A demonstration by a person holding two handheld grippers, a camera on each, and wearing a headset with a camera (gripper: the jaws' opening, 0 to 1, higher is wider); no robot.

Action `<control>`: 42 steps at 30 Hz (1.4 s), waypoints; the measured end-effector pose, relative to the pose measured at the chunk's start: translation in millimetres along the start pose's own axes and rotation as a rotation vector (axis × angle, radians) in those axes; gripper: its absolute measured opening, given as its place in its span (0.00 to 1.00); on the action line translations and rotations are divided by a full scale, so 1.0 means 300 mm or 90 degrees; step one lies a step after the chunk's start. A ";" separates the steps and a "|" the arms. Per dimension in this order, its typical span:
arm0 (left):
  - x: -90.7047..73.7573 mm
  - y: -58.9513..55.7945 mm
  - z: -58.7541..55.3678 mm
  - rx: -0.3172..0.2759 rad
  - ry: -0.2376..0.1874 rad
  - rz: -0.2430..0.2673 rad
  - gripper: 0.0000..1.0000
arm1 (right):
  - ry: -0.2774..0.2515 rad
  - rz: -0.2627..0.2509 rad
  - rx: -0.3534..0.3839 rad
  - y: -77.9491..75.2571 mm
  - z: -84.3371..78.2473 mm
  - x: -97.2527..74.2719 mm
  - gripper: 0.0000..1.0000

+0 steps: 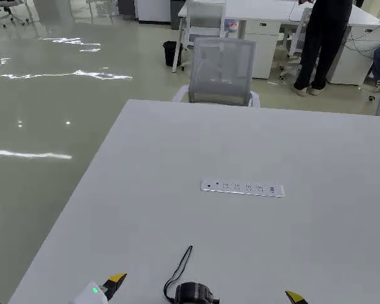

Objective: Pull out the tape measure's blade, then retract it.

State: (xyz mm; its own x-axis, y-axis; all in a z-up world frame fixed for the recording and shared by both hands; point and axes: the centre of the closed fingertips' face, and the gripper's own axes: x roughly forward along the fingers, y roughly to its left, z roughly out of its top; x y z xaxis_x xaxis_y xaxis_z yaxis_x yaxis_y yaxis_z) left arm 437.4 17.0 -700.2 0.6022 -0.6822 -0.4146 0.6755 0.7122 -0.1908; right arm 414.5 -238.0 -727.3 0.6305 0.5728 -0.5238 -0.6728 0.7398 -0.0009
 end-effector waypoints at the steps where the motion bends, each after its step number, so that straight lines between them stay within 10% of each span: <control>1: -0.017 0.011 -0.017 -0.002 0.006 0.003 0.99 | 0.003 -0.006 -0.005 -0.005 -0.013 -0.017 0.99; 19: -0.239 0.107 -0.091 -0.046 -0.010 0.060 0.99 | 0.011 -0.086 0.081 -0.040 -0.170 -0.267 0.98; 33: -0.257 0.097 -0.130 -0.048 -0.002 0.066 0.99 | 0.015 -0.096 0.116 -0.028 -0.217 -0.328 0.93; 42: -0.229 0.081 -0.115 -0.034 -0.003 0.053 0.99 | 0.052 -0.068 0.042 -0.031 -0.193 -0.329 1.00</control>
State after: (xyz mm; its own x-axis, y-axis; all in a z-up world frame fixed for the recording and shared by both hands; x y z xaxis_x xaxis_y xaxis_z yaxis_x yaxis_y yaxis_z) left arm 397.9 86.9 -707.1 0.6577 -0.6207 -0.4269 0.5995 0.7744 -0.2023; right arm 336.3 -321.9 -725.0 0.6619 0.4604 -0.5916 -0.5743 0.8187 -0.0055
